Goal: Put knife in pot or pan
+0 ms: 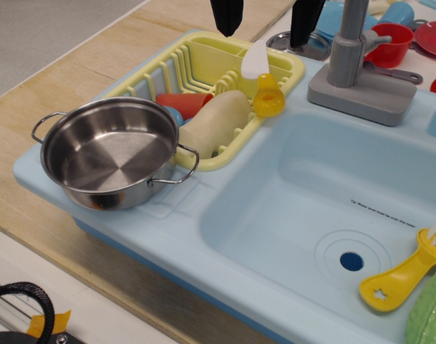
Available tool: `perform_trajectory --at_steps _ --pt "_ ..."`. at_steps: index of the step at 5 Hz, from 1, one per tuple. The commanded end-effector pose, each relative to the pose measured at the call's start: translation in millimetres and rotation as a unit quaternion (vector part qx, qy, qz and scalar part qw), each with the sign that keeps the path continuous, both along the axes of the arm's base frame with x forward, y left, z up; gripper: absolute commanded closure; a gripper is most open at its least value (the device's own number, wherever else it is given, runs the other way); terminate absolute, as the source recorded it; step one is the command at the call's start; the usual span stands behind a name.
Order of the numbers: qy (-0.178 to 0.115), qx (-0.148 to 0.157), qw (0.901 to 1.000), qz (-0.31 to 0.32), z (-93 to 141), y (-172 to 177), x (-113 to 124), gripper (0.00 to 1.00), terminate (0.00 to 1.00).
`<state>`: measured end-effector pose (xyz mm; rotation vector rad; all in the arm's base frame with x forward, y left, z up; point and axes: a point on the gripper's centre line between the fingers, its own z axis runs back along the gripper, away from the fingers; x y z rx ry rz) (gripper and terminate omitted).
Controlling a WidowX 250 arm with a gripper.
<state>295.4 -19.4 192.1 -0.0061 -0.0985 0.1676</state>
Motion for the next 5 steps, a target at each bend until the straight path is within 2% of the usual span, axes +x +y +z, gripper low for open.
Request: perform_trajectory --at_steps 1,3,5 --pt "0.000 0.000 1.0000 0.000 0.0 0.0 0.0 0.00 0.00" --pt "-0.035 0.002 0.9977 0.058 -20.0 1.8 4.8 0.00 0.00" --pt "-0.037 -0.019 0.9964 0.074 -44.7 -0.3 16.7 0.00 0.00"
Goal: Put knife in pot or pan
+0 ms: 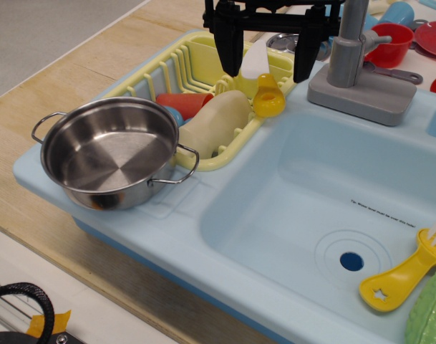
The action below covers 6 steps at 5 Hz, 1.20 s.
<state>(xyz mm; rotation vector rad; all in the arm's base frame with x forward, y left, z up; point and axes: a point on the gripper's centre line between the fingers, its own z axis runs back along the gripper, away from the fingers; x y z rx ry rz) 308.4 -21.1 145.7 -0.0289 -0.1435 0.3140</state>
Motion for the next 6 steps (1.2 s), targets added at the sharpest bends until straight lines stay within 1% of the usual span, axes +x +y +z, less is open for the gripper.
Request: perform_trajectory --at_steps 1,2,3,4,5,6 --pt "-0.008 -0.013 0.9999 -0.001 -2.6 3.1 8.4 0.00 0.00" --pt "-0.011 -0.024 0.9996 -0.007 -12.0 6.9 9.0 0.00 0.00" --pt "-0.011 -0.024 0.9996 -0.005 -15.9 8.2 7.1 1.00 0.00" --pt "-0.010 -0.028 0.9996 -0.003 -18.0 8.8 5.3 1.00 0.00" --pt "-0.026 -0.009 0.9996 -0.002 -8.4 4.6 -5.3 1.00 0.00" --pt "-0.094 0.052 0.9939 -0.023 11.5 1.1 -30.2 1.00 0.00"
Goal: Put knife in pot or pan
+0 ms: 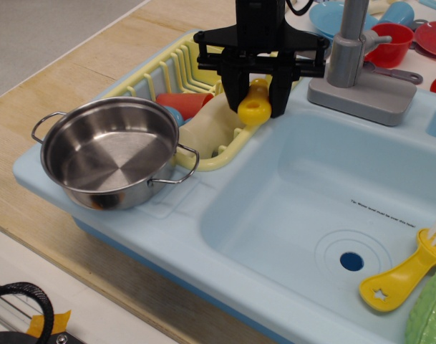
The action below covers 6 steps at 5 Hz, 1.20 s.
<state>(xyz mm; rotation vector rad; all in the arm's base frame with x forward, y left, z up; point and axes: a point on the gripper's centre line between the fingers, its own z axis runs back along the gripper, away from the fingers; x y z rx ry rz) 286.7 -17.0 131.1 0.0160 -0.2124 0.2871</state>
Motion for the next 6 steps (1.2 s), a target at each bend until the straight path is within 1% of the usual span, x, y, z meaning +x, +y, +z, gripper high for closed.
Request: perform_trajectory --at_steps 1,2,3,5,6 --pt "-0.089 0.043 0.9951 -0.006 39.2 11.4 -25.6 1.00 0.00" --pt "-0.096 0.057 0.9937 0.005 52.1 23.8 -44.5 1.00 0.00" --pt "-0.096 0.061 0.9932 0.025 54.0 38.0 -66.0 1.00 0.00" --pt "-0.089 0.063 0.9927 0.050 47.6 57.8 -100.3 1.00 0.00" --pt "-0.080 0.050 0.9939 0.058 38.9 65.2 -108.1 1.00 0.00"
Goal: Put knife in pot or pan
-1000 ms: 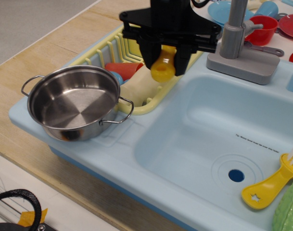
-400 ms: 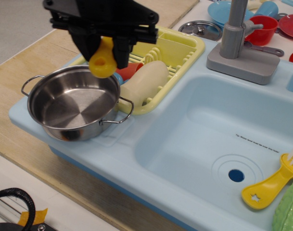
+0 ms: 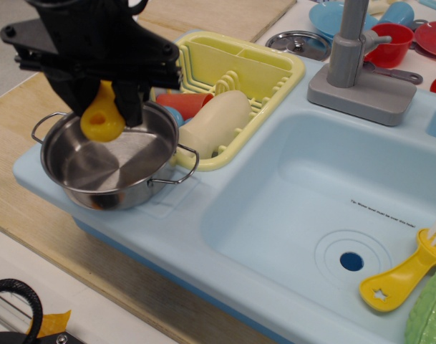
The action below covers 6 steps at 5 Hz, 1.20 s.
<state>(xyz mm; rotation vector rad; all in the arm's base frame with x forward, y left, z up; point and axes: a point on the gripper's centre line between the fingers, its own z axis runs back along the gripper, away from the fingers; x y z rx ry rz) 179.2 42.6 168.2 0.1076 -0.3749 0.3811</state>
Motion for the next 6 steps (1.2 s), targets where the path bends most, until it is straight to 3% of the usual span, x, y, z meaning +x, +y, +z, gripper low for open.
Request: perform_trajectory --at_steps 1,2,3,5,6 --pt "-0.015 -0.003 0.9999 0.007 -6.6 6.3 -5.3 1.00 0.00" --pt "-0.008 -0.018 0.9998 -0.003 -11.4 9.3 -1.2 1.00 0.00" --pt "-0.017 -0.032 0.9993 0.001 -17.8 6.4 -4.6 0.00 0.00" --pt "-0.017 -0.032 0.9993 0.001 -17.8 6.4 -4.6 0.00 0.00" --pt "-0.017 -0.032 0.9993 0.001 -17.8 6.4 -4.6 0.00 1.00"
